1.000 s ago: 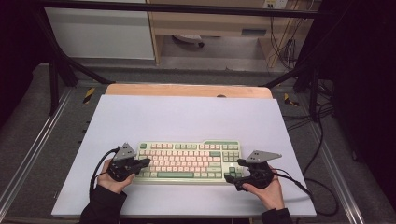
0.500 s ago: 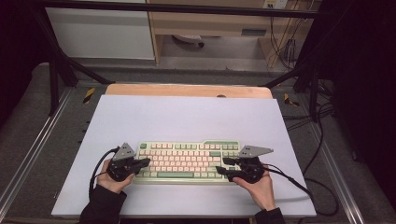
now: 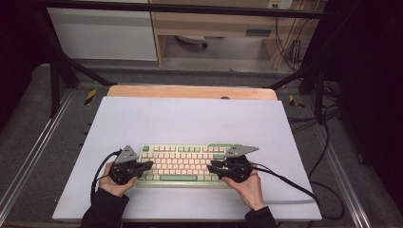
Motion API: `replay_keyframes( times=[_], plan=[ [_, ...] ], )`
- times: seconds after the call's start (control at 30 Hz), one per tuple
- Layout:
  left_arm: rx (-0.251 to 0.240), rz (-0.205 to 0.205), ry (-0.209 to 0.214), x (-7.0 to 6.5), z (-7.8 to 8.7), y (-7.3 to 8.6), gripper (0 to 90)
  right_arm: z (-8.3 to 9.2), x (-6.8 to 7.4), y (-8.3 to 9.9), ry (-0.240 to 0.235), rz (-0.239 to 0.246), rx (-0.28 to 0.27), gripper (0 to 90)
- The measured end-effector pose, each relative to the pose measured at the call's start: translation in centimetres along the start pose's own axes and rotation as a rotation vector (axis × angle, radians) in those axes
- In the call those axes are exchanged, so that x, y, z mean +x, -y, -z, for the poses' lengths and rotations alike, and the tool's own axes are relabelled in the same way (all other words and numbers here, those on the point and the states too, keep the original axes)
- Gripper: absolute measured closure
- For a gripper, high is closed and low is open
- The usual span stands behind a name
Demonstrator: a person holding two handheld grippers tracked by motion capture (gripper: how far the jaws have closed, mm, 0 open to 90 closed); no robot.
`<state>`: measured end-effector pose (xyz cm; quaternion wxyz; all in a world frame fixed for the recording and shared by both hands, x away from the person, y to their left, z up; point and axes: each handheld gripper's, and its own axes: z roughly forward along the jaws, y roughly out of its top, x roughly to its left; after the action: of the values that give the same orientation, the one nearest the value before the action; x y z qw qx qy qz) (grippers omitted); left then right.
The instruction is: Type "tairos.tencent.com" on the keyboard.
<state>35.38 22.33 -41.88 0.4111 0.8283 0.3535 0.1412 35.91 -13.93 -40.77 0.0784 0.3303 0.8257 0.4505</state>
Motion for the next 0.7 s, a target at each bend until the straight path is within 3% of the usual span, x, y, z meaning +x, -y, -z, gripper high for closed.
replay_keyframes(
  times=[0.33,0.7],
  plan=[
    [-0.001,-0.001,0.000,0.0,0.0,0.0,89.8,-1.8,0.4,-1.2,0.005,-0.010,-0.009,85.7],
    [0.000,-0.001,0.002,0.0,-0.1,0.0,89.8,-4.2,0.8,-2.2,0.012,-0.015,0.014,90.0]
  ],
)
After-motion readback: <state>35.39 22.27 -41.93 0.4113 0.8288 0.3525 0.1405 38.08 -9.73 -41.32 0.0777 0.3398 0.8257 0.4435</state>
